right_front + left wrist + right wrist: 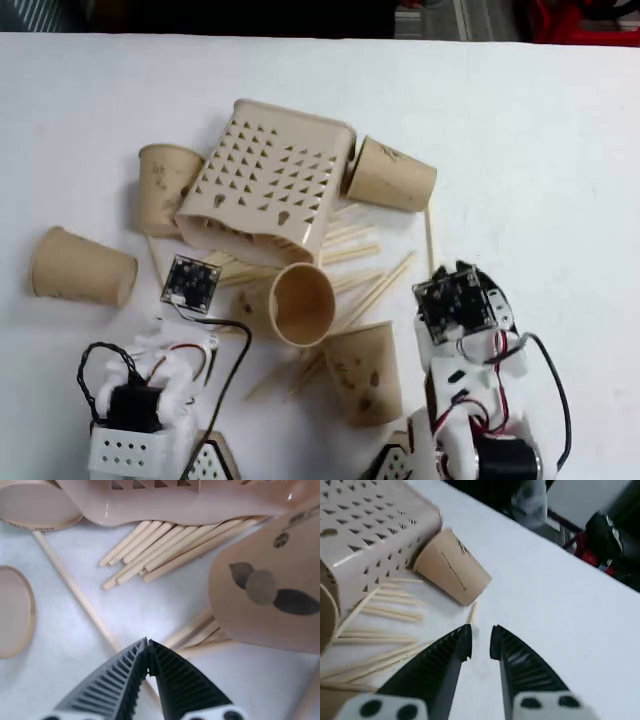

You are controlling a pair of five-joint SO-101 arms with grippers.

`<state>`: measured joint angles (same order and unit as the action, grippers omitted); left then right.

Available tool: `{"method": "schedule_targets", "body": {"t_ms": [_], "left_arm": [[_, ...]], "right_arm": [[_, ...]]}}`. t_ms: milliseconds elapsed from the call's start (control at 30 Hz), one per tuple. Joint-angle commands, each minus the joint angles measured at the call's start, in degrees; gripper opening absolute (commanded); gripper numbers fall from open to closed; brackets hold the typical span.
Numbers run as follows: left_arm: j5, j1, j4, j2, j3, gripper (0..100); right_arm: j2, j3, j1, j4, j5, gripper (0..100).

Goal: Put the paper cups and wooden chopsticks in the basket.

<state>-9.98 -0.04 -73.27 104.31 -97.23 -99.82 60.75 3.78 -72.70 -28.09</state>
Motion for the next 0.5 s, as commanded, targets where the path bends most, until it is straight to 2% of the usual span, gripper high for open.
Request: {"method": "schedule_targets", "body": {"t_ms": [0,400,467], "left_arm": [[-0.3,-0.4,0.2,0.1,0.3,3],[-0.4,-0.8,0.4,0.2,0.4,3],[-0.4,-1.1,2.3,0.2,0.4,3]], "right_arm": [[9.6,-7.8,4.1,0.0,-0.3,9.1],[51.7,-37.3,23.9,-6.3,-0.3,9.8],[57.2,-41.1,26.3,-7.7,-0.2,13.2]]}}
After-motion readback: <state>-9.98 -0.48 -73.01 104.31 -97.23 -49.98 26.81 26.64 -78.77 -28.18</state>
